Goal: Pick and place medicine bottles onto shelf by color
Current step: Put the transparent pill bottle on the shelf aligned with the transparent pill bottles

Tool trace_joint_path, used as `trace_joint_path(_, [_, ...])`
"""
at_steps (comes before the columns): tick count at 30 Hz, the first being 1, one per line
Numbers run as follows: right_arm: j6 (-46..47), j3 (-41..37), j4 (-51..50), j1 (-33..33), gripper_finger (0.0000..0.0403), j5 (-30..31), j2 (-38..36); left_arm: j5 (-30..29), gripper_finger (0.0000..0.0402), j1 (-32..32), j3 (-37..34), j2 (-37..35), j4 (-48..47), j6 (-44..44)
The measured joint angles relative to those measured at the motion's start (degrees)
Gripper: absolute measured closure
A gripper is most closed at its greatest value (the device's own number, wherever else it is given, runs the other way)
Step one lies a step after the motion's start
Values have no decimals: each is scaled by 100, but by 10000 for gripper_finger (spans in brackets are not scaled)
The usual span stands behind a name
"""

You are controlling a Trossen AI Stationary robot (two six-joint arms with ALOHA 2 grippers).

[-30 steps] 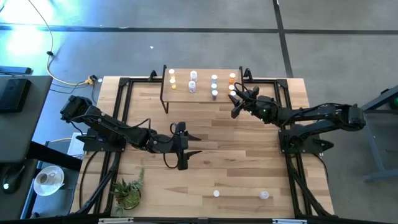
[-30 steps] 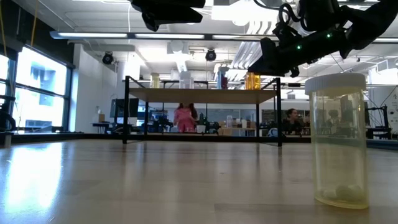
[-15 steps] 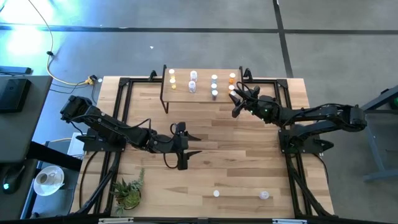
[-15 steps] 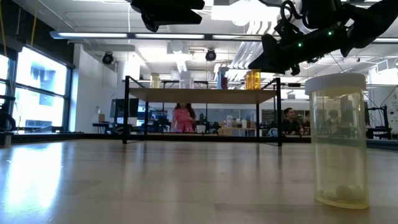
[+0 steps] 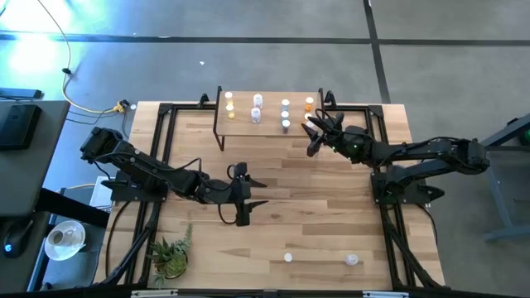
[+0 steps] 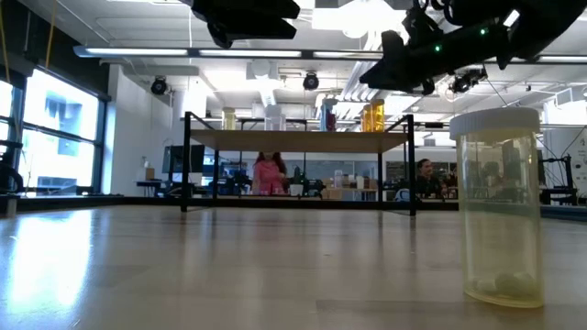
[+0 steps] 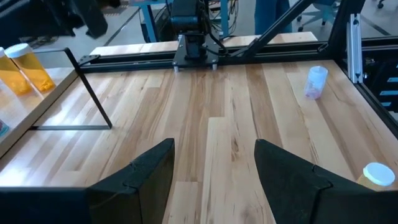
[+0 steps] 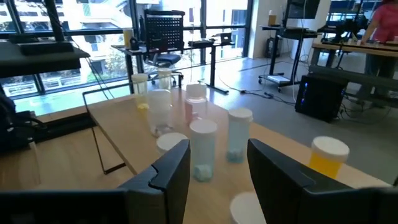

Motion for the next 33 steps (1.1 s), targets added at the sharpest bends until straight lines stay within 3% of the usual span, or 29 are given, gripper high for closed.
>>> trace_joint_path(14, [188,137,-1343,687,251,181,-940,57,190,1,-1,0,-231,-133])
trace_joint_path(27, [1519,137,-3393,2299,251,-592,-1668,141,190,0,0,0,-307,-264])
trace_joint_path(33, [2270,137,-3859,3185,251,-833,-1652,518,190,-1,0,0,-498,-545])
